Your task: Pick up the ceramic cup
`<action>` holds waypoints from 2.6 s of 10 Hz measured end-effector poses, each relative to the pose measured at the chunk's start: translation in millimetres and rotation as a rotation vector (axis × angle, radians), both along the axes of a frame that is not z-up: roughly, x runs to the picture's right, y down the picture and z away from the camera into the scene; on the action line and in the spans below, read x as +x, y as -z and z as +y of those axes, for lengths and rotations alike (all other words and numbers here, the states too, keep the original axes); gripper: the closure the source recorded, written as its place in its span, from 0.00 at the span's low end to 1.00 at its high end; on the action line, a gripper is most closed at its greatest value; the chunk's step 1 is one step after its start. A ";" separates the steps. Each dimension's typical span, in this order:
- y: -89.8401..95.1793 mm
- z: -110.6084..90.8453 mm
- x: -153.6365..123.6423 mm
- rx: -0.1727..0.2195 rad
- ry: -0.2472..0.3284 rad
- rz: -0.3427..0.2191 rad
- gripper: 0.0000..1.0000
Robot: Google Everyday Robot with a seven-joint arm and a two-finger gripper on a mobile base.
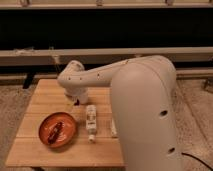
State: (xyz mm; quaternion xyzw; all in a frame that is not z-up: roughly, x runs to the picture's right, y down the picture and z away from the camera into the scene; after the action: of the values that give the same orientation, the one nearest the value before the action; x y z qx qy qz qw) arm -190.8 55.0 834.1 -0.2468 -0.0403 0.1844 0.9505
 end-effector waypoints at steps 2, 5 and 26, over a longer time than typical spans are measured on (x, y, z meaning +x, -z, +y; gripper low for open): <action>-11.1 3.1 -1.9 -0.016 0.007 0.007 0.20; -28.6 9.8 2.1 -0.033 0.009 0.039 0.20; 15.4 -33.7 20.4 -0.024 -0.015 0.010 0.97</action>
State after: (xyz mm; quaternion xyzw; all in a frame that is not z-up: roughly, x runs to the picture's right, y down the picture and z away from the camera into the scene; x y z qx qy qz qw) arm -170.4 21.3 818.7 -0.2569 -0.0354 0.1933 0.9463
